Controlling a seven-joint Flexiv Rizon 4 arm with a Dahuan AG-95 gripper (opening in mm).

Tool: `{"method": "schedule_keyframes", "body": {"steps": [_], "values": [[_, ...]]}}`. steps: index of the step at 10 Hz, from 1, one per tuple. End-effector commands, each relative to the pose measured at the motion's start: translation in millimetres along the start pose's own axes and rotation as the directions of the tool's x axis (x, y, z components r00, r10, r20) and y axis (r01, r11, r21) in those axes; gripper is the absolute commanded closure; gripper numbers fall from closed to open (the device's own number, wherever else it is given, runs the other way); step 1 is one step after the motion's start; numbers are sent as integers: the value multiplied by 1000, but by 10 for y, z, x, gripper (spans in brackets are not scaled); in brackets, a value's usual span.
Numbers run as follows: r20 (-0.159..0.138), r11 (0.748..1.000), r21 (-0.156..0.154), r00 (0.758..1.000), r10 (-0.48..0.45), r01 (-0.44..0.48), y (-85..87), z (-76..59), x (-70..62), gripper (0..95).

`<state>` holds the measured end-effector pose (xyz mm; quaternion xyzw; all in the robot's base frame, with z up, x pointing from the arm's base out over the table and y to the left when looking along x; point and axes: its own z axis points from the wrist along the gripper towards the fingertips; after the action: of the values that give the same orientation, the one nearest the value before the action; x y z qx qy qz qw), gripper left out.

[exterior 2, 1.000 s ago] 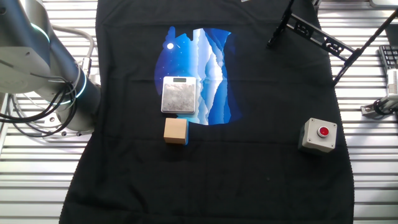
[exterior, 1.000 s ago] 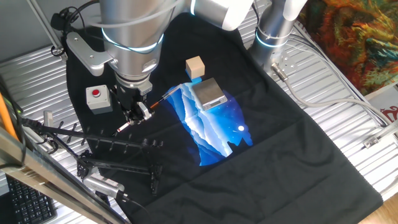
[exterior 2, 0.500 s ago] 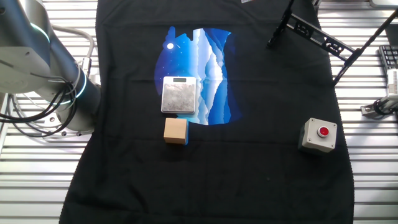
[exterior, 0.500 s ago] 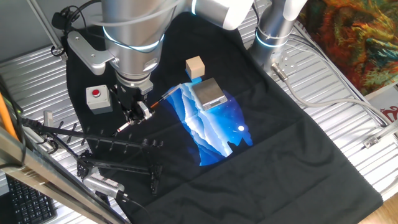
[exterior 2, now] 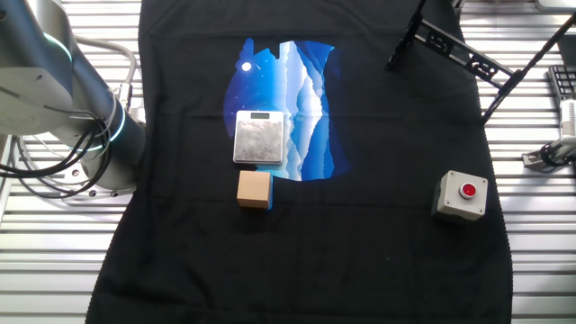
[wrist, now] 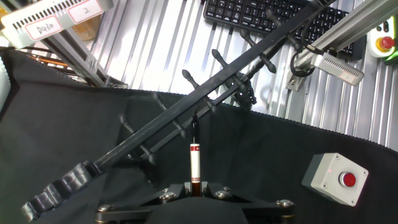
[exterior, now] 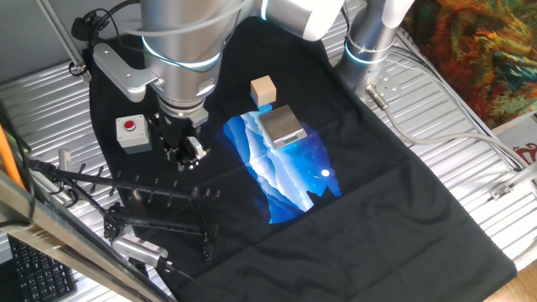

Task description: Place the brush on the pen rack

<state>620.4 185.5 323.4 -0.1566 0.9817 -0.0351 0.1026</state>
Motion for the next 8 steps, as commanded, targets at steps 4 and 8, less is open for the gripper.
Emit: {"method": "schedule_keyframes", "body": {"steps": [4, 8], "values": [[4, 1000, 1, 1000, -11, 11, -1, 0, 2, 570], [-4, 999, -29, 1000, -24, 23, -13, -30, 75, 570]]}}
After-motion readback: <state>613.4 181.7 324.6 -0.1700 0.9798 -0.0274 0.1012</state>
